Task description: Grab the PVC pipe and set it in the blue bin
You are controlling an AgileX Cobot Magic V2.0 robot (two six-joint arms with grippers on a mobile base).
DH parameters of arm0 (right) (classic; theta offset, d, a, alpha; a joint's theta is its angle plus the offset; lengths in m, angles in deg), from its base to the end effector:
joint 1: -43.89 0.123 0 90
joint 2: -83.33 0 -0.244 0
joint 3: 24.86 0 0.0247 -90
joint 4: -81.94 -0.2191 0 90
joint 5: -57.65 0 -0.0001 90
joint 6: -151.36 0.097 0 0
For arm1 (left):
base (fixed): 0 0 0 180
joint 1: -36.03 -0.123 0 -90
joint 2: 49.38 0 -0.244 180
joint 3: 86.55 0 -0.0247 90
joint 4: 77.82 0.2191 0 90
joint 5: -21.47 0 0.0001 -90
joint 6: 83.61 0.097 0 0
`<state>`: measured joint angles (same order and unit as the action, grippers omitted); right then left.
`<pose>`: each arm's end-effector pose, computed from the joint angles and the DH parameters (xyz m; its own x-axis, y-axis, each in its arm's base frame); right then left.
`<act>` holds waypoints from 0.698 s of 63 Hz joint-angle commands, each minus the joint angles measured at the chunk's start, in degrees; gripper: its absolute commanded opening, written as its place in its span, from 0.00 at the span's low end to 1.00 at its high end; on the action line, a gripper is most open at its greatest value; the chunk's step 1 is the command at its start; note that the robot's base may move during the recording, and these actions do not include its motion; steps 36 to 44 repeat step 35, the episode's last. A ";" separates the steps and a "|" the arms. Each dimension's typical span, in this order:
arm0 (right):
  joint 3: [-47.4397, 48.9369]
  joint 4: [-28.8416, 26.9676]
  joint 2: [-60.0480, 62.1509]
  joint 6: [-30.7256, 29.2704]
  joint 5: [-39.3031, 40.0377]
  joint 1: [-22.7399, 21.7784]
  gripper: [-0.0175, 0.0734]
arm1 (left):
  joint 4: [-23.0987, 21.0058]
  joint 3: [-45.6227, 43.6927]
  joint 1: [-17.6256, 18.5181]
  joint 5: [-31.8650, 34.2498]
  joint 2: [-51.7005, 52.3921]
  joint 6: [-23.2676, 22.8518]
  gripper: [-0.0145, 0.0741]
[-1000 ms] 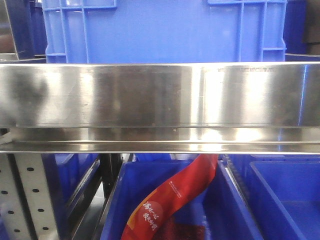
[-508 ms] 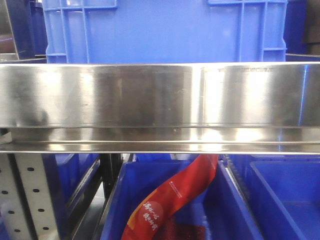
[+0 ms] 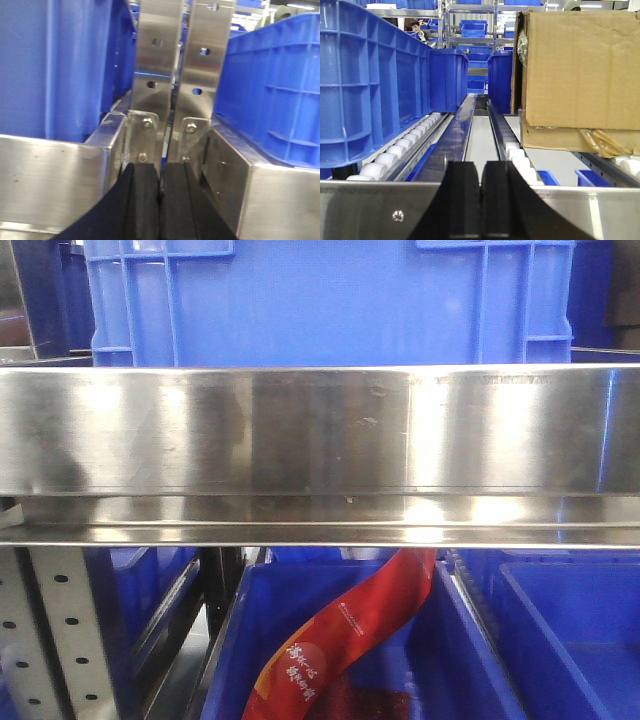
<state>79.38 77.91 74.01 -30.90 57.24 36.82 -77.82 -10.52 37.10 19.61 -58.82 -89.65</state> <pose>0.0716 -0.0088 0.2134 0.0818 0.0210 -0.9964 0.1201 0.9923 0.0308 0.0727 -0.0014 0.2094 0.0444 -0.1061 -0.9934 0.0235 0.9942 -0.1051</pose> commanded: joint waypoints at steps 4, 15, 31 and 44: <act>-0.14 0.43 0.21 -0.29 0.90 -0.06 0.01 | 0.43 -0.13 -0.12 1.20 0.33 0.08 0.04; -0.14 0.43 0.21 -0.29 0.90 -0.06 0.01 | 0.43 -0.13 -0.12 1.20 0.33 0.08 0.04; -0.14 0.43 0.21 -0.29 0.90 -0.06 0.01 | 0.43 -0.13 -0.12 1.20 0.33 0.08 0.04; -0.14 0.43 0.21 -0.29 0.90 -0.06 0.01 | 0.43 -0.13 -0.12 1.20 0.33 0.08 0.04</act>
